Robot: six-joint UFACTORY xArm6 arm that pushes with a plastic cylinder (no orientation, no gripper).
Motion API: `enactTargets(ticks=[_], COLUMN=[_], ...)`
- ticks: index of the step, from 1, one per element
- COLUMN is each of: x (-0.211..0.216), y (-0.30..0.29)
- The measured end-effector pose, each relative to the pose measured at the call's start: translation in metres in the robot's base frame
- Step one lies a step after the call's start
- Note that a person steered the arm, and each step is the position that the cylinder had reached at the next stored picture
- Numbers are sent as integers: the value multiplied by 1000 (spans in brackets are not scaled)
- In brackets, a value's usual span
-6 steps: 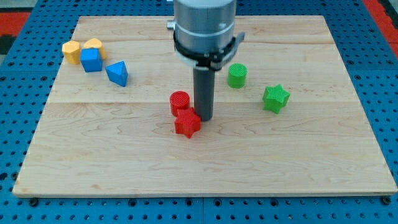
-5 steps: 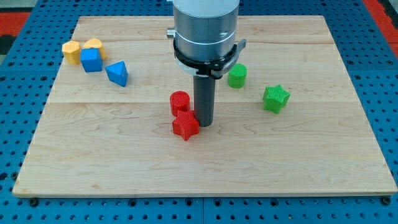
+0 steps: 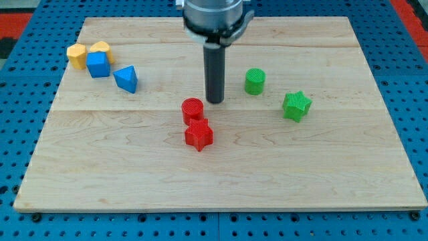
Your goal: Move the yellow heart top of the red circle
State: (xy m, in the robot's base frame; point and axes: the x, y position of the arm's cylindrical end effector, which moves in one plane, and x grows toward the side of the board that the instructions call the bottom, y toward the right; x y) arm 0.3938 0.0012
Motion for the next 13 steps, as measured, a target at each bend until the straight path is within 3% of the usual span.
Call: enactTargets(ticks=[1, 2, 3, 4, 6, 7, 8, 9, 11, 13], x=[-86, -168, -174, -151, -120, -61, -50, -91, -79, -74], y=[-9, -94, -240, -301, -306, -306, -297, -280, -170, -126])
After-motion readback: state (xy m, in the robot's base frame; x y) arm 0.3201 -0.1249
